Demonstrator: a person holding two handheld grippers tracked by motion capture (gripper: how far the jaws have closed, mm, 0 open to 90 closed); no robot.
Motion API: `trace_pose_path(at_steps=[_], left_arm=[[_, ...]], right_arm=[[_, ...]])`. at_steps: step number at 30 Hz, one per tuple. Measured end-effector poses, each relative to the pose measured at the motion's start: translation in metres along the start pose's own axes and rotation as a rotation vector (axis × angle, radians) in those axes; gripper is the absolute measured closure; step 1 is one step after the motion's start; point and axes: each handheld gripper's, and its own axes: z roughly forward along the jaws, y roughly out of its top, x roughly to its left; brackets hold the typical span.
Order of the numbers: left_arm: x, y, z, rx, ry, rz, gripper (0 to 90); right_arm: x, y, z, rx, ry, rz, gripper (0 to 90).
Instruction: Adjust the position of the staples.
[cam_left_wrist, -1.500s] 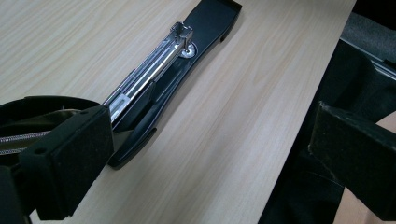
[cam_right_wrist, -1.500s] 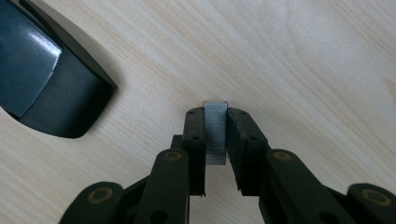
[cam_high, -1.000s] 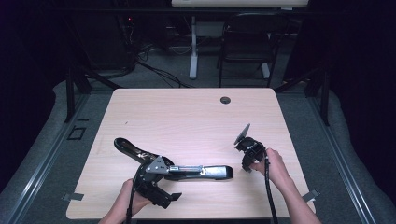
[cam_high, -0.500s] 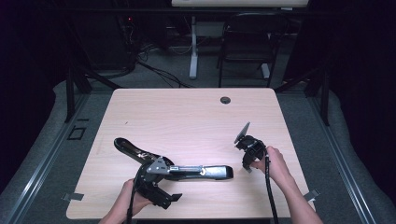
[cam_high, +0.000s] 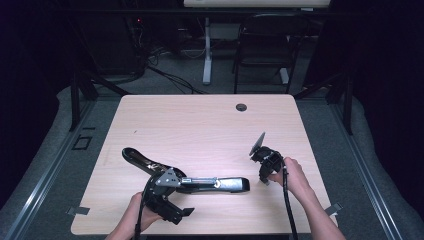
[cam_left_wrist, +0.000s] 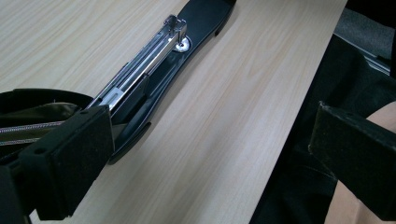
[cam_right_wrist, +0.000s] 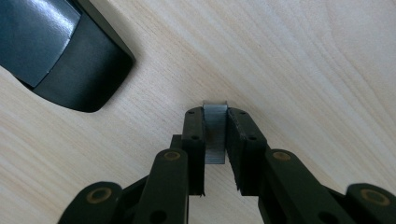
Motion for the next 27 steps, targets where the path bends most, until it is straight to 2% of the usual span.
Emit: trace_pose_path(at_steps=[3,5,6,8,11,27], left_arm=[[0.000,-0.001,-0.001,0.002,-0.003,-0.003,0.0],[0.000,-0.001,-0.001,0.000,-0.005,-0.004,0.0],[0.000,-0.001,-0.001,0.001,-0.005,-0.004,0.1],[0.000,-0.002,-0.001,0.000,-0.004,-0.004,0.0],[0.000,-0.002,-0.002,0.002,-0.006,-0.005,0.0],[0.001,-0.006,-0.003,0.001,-0.003,-0.005,0.0]], right_arm=[[0.002,-0.001,-0.001,-0.015,-0.001,-0.002,78.0],[0.004,-0.002,-0.001,-0.047,0.004,0.017,78.1],[0.004,-0.001,-0.004,-0.027,-0.002,-0.007,78.1],[0.005,-0.001,-0.005,-0.038,0.005,-0.008,78.1],[0.006,0.000,-0.008,-0.023,0.001,-0.033,78.1],[0.013,0.001,-0.014,-0.055,0.026,-0.066,78.1]])
